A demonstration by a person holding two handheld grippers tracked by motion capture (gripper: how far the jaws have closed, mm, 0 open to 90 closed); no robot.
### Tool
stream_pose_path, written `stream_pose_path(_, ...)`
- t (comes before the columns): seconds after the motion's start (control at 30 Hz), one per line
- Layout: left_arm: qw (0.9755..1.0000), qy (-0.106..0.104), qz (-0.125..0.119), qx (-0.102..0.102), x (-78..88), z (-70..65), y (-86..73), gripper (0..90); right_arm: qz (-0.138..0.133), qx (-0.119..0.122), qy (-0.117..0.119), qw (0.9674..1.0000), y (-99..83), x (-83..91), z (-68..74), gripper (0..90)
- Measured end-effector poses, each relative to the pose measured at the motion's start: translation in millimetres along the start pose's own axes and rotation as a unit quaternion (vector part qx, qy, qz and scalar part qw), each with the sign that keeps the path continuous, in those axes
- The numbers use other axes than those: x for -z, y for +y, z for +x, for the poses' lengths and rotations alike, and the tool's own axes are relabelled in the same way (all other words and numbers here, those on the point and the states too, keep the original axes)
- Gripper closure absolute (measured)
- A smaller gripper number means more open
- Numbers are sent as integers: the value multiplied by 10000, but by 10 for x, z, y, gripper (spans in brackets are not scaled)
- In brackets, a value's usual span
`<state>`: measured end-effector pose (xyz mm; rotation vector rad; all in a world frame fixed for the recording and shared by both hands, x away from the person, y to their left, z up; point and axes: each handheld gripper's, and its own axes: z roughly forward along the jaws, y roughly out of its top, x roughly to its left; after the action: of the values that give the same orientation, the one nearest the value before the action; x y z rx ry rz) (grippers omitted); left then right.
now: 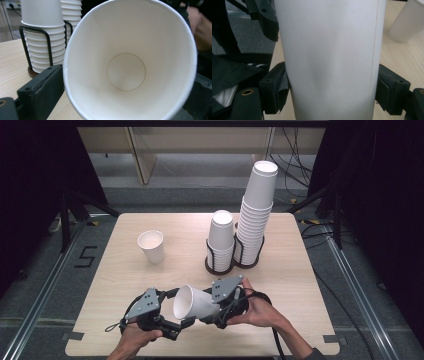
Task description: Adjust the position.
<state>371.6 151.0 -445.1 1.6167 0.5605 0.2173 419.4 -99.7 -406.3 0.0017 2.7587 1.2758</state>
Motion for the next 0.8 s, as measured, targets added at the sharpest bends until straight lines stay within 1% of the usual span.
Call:
stream_pose_path(0.07, 9998, -20, -150, 112, -2, 7, -12, 23, -129, -91, 39, 9999, -7, 3, -12, 233)
stream_pose_path(0.17, 9995, -4, -304, 101, -3, -7, -18, 25, -253, -189, 79, 9995, -12, -4, -19, 233)
stream_pose_path(0.27, 9987, -22, -486, 119, -4, -27, -16, 59, -332, -262, 101, 9991, -13, -21, -17, 233)
stream_pose_path(0.33, 9984, 42, -550, 94, -6, -39, -15, 64, -390, -300, 122, 9987, -14, -39, -16, 232)
stream_pose_path(0.4, 9978, 84, -647, 64, -6, -50, -13, 66, -482, -390, 176, 9979, -18, -61, -14, 232)
stream_pose_path(0.57, 9970, 127, -760, -1, -5, -75, -9, 69, -572, -474, 247, 9969, -17, -97, -6, 232)
stream_pose_path(0.67, 9970, 139, -764, -45, -9, -80, -2, 75, -618, -511, 283, 9964, -21, -107, -5, 232)
stream_pose_path(0.8, 9970, 116, -770, -3, -18, -78, -11, 77, -596, -515, 276, 9965, -29, -119, 1, 232)
